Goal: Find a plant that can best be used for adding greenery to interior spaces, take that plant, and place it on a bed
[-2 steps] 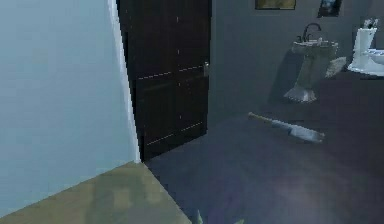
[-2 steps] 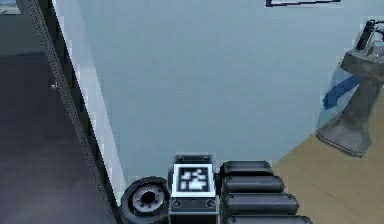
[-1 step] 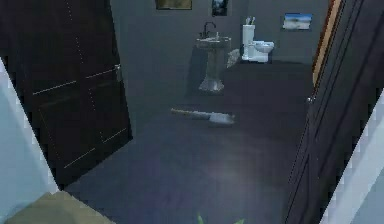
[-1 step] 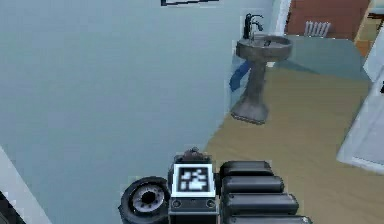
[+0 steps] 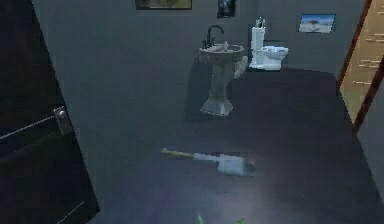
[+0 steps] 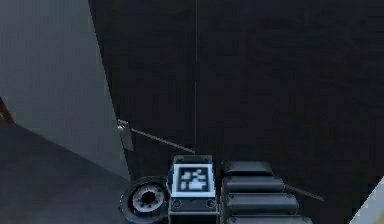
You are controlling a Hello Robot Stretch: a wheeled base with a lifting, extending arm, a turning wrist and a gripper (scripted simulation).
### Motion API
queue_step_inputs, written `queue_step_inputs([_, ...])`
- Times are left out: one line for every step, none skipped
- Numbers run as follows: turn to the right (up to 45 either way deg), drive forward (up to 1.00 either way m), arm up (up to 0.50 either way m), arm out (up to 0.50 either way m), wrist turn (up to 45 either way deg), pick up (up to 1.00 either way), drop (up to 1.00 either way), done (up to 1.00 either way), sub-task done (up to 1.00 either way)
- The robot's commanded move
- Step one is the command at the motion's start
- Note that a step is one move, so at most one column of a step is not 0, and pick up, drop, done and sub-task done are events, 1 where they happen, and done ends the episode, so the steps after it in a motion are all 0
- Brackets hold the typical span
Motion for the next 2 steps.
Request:
queue_step_inputs([0.0,0.3,0.0,0.0,0.0,0.0,0.0,0.0,0.0])
queue_step_inputs([24.0,0.0,0.0,0.0,0.0,0.0,0.0,0.0,0.0])
